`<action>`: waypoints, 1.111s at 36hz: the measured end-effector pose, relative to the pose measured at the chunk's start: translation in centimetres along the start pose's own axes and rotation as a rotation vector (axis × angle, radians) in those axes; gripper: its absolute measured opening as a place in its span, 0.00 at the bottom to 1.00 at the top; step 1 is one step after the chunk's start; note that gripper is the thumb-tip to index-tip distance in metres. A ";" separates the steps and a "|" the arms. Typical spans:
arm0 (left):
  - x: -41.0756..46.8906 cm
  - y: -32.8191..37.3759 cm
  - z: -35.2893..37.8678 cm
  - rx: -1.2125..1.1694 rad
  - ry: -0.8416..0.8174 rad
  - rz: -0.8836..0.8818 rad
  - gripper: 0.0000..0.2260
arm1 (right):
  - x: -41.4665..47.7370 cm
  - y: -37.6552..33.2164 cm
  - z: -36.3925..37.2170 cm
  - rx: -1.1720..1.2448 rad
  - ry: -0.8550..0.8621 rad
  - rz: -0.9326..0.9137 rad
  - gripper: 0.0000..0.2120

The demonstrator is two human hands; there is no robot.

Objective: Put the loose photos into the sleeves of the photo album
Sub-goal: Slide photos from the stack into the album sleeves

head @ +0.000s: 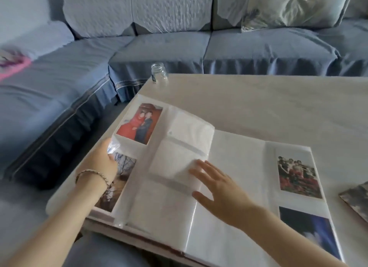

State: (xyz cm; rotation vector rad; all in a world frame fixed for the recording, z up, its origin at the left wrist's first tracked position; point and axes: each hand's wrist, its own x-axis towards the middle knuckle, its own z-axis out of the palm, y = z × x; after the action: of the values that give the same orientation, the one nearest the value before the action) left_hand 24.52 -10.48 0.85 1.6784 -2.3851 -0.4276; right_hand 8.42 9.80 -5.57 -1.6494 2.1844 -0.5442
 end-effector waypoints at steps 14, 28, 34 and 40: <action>-2.1 2.6 7.7 0.024 -0.229 0.705 0.32 | 1.3 0.9 2.4 -0.105 0.166 -0.182 0.24; -1.4 2.0 9.7 0.152 -0.335 0.418 0.37 | 9.2 3.9 -0.3 -0.235 0.085 0.106 0.45; -1.4 2.6 8.8 0.216 -0.373 0.400 0.24 | 10.4 4.9 -1.7 -0.150 0.060 0.326 0.36; -1.1 5.2 8.1 0.327 -0.335 0.343 0.19 | 6.1 6.7 -2.8 -0.016 0.088 0.337 0.29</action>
State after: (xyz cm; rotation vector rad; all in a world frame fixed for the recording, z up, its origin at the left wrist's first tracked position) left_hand 17.72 -6.80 -4.98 1.3457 -3.0612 -0.2895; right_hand -0.16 5.85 -6.80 -1.2442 2.4661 -0.5100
